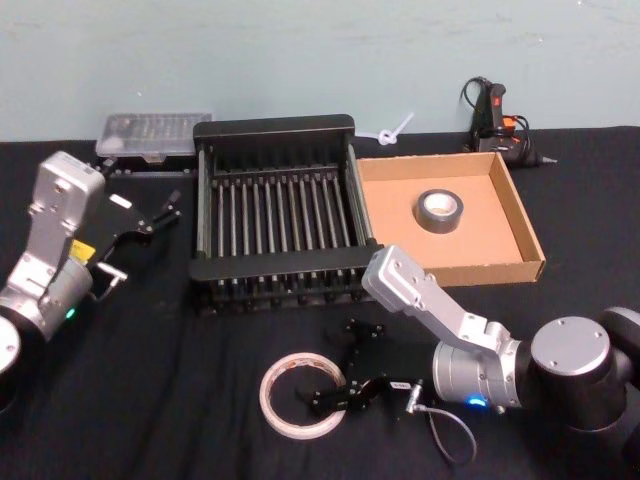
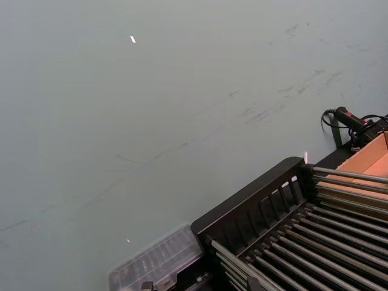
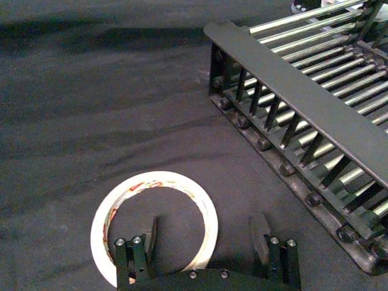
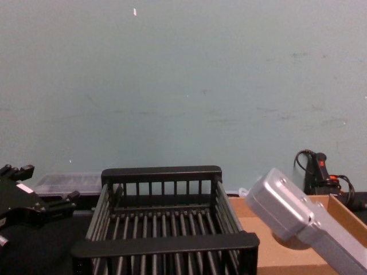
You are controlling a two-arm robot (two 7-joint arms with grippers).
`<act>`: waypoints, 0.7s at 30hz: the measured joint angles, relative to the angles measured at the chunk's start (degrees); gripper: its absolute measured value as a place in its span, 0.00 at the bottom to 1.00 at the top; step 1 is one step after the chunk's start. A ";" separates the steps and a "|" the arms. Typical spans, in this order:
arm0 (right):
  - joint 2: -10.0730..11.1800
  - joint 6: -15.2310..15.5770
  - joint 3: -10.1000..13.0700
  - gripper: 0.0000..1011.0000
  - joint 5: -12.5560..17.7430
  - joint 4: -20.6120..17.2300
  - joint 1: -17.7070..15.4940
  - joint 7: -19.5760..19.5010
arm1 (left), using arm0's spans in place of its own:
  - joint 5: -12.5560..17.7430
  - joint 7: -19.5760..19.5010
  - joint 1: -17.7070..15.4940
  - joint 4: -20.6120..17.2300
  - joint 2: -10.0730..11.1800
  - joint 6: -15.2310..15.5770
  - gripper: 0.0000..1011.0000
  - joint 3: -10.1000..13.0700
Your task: Pick up the white tape and place it into the black box , Pick up the silver tape and place it into the brown box.
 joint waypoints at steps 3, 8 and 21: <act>-0.06 0.03 0.06 0.99 -0.13 0.11 -0.01 -0.01 | 0.00 0.00 0.00 0.00 0.00 0.00 0.99 0.00; -0.17 0.11 0.17 0.99 -0.39 0.15 -0.17 -0.26 | 0.00 0.00 0.00 0.00 0.00 0.00 0.99 0.00; -0.16 0.14 0.21 0.99 -0.55 0.09 -0.22 -0.35 | 0.00 0.00 0.00 0.00 0.00 0.00 0.99 0.00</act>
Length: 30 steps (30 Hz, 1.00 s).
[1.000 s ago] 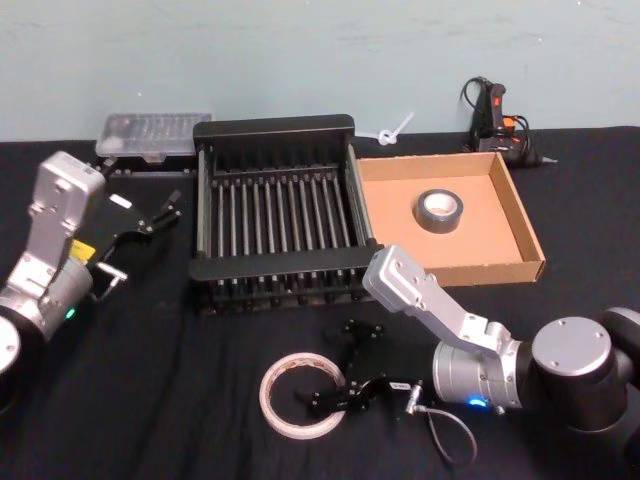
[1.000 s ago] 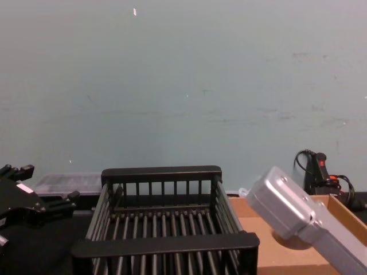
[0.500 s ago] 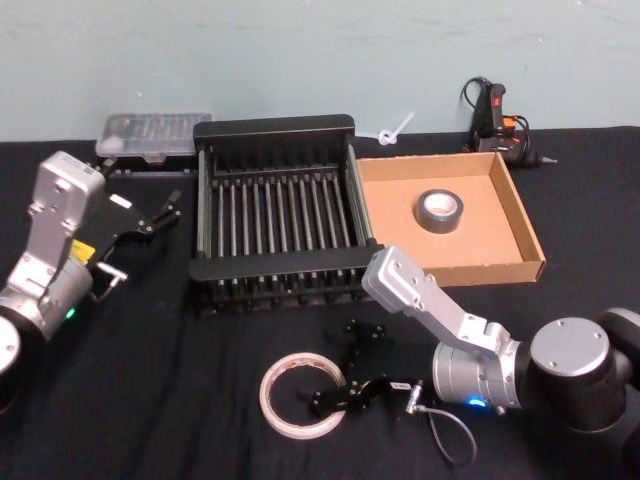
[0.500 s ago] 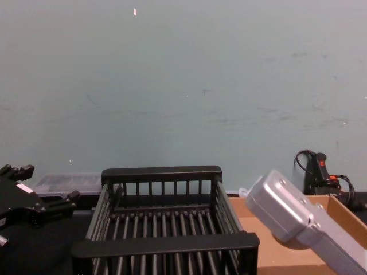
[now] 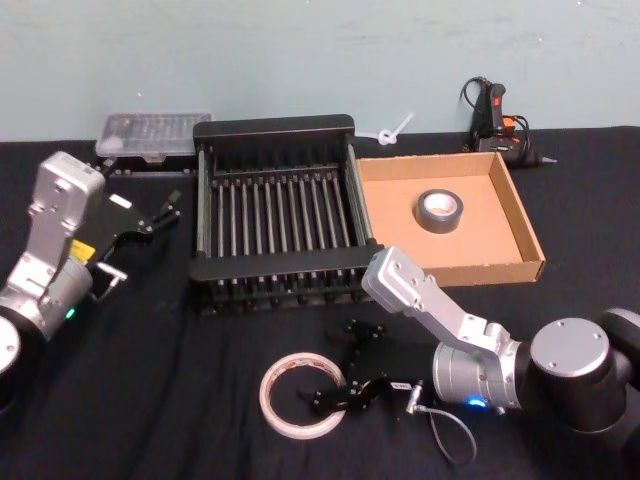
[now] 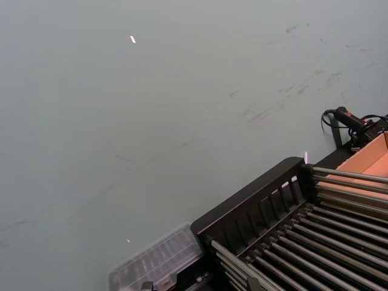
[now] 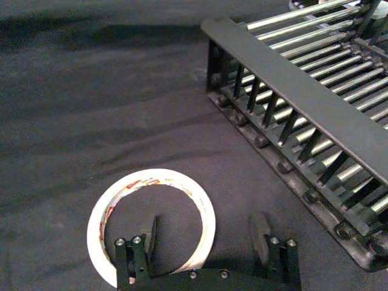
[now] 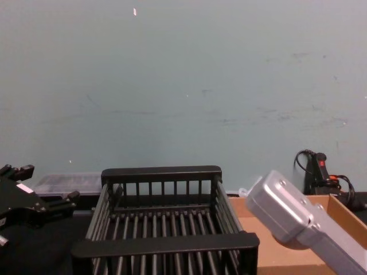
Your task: Pick up the white tape and place it into the black box , Pick up the silver tape and place it into the brown box.
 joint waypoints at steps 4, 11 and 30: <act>0.00 0.00 -0.02 0.96 0.02 0.00 0.01 0.03 | 0.00 0.00 0.00 0.00 0.00 0.00 0.99 0.00; 0.00 0.00 -0.03 0.78 0.06 0.00 0.03 0.08 | 0.00 0.00 0.00 0.00 0.00 0.00 0.99 0.00; 0.00 0.00 -0.03 0.19 0.14 0.00 0.03 0.13 | 0.00 0.00 0.00 0.00 0.00 0.00 0.99 0.00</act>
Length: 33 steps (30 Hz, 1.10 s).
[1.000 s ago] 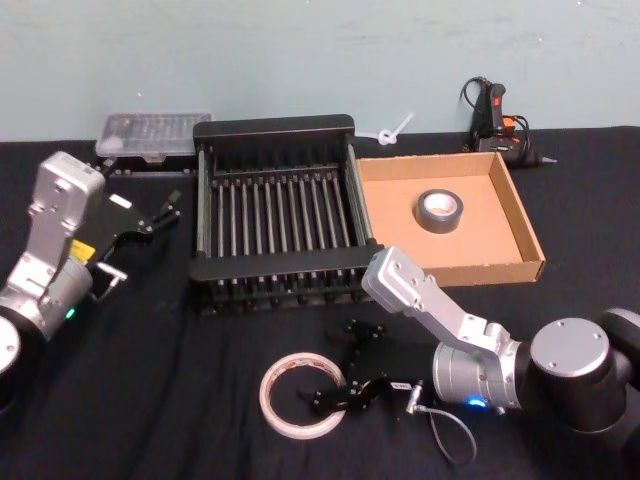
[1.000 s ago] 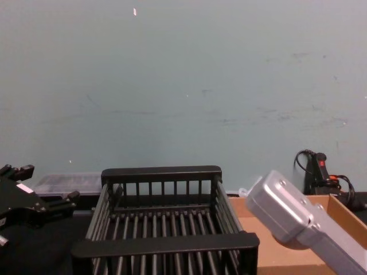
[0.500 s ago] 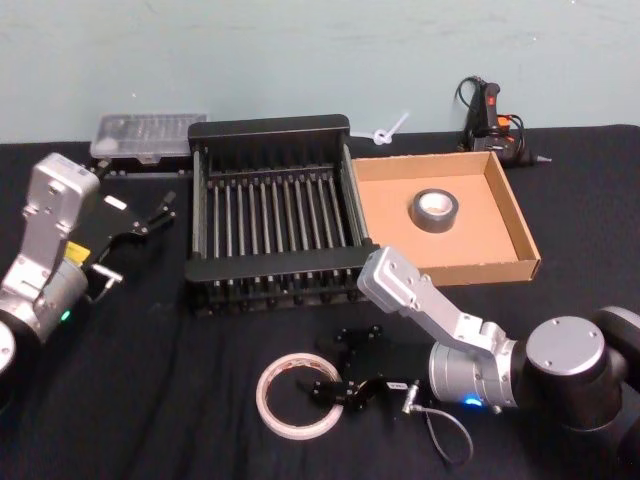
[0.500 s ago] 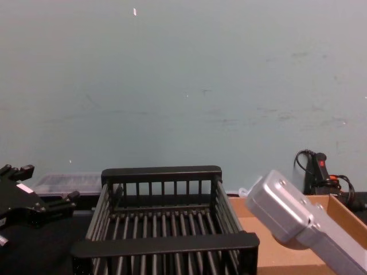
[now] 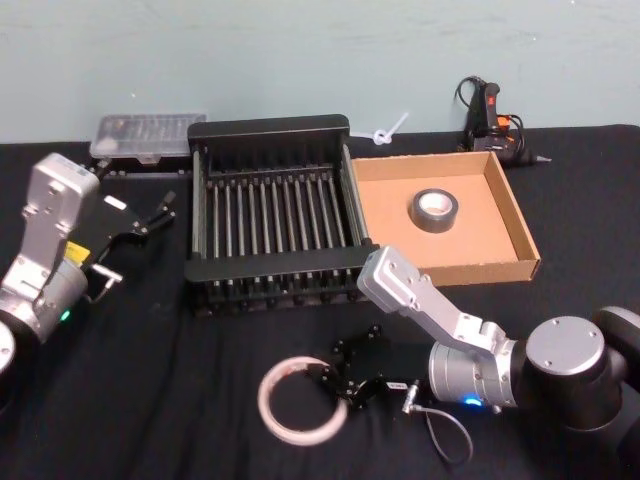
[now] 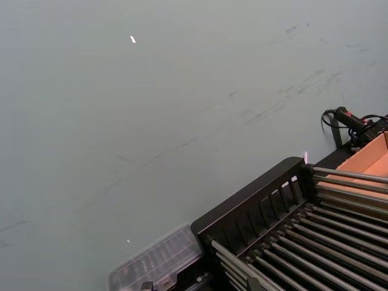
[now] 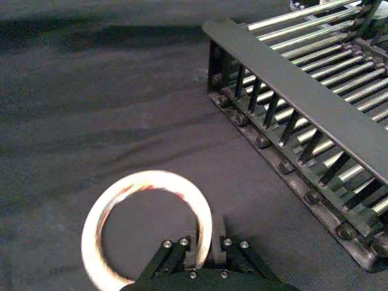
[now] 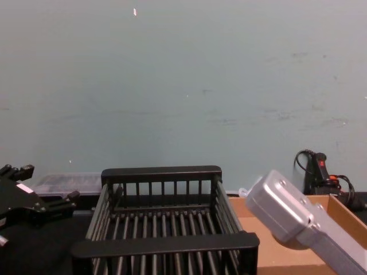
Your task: Pick up the white tape and place it into the black box , Pick up the silver tape and place it into the brown box.
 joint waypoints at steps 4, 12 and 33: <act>0.00 0.00 0.00 0.11 0.00 0.00 0.00 0.00 | 0.00 0.00 0.00 0.00 0.00 0.00 0.99 0.00; 0.12 -0.12 0.41 0.09 0.68 -0.02 -0.12 0.53 | 0.00 0.00 0.00 0.00 0.00 0.00 0.99 0.00; 3.32 -3.63 4.70 0.09 7.73 -3.77 0.00 2.49 | 0.00 0.00 0.00 0.00 0.00 0.00 0.99 0.00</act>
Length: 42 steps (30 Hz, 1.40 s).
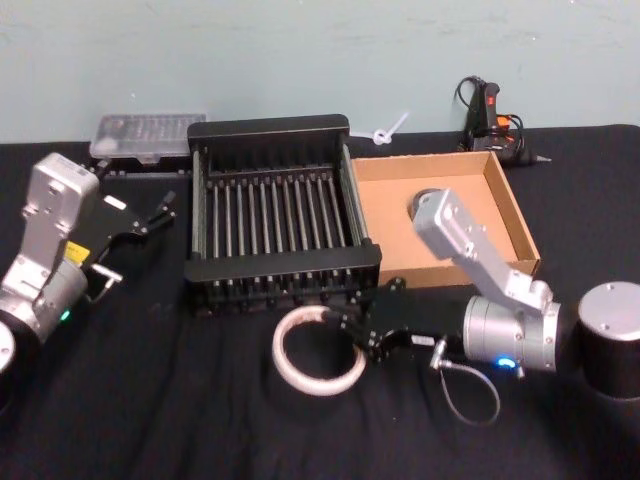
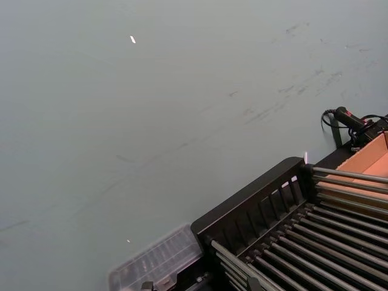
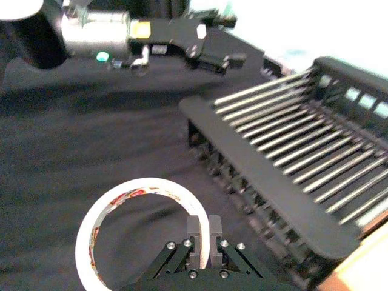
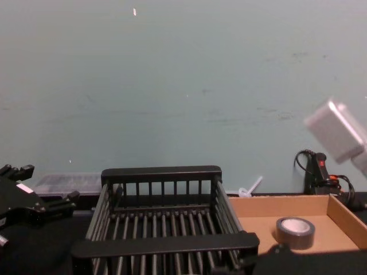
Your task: Pick up the white tape and place it into the black box , Pick up the silver tape and place it into the brown box.
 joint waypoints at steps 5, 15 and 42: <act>-0.08 -0.78 0.87 0.09 1.17 0.06 0.84 -0.91 | 0.00 0.00 0.00 0.00 0.00 0.00 0.99 0.00; -2.34 -2.15 2.60 0.09 2.67 2.42 3.54 -3.87 | 0.00 0.00 0.00 0.00 0.00 0.00 0.99 0.00; -15.95 0.70 4.82 0.09 -1.11 18.10 14.66 -14.62 | 0.00 0.00 0.00 0.00 0.00 0.00 0.99 0.00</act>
